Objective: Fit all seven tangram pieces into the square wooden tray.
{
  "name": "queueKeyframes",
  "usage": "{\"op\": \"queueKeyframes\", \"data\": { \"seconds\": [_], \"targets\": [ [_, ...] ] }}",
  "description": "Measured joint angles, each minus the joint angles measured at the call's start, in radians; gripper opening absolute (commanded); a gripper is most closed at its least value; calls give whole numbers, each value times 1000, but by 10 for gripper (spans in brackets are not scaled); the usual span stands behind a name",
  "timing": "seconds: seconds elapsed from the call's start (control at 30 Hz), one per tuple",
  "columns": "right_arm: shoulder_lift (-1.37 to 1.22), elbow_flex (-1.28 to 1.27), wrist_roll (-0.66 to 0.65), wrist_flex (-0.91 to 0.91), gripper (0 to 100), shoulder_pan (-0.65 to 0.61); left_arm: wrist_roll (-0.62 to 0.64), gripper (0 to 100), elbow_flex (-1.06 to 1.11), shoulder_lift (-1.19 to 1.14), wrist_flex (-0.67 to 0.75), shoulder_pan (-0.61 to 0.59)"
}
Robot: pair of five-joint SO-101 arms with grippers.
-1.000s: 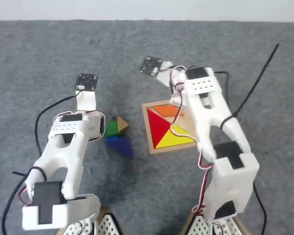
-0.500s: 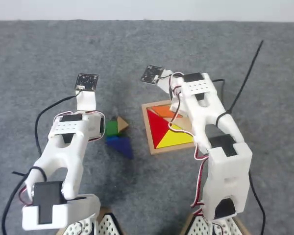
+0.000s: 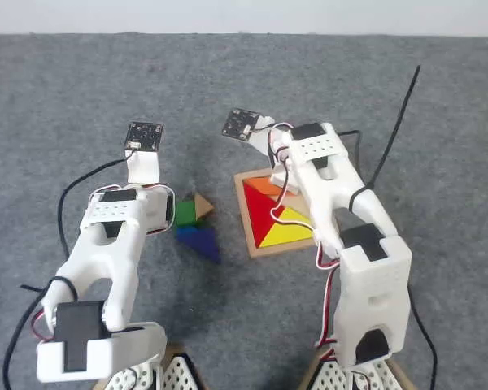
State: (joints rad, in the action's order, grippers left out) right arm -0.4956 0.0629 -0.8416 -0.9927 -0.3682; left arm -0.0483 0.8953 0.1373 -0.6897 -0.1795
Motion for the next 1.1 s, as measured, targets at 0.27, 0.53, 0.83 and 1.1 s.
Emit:
{"op": "queueKeyframes", "data": {
  "seconds": [0.27,0.53,0.83,1.1],
  "targets": [
    [157,-2,189,-23,163,-25,0,27,0,0,0,0],
    [448,-206,311,-48,111,-25,0,27,0,0,0,0],
    [862,-733,394,138,115,144,0,28,0,0,0,0],
    [902,-922,405,176,115,244,0,28,0,0,0,0]
  ]
}}
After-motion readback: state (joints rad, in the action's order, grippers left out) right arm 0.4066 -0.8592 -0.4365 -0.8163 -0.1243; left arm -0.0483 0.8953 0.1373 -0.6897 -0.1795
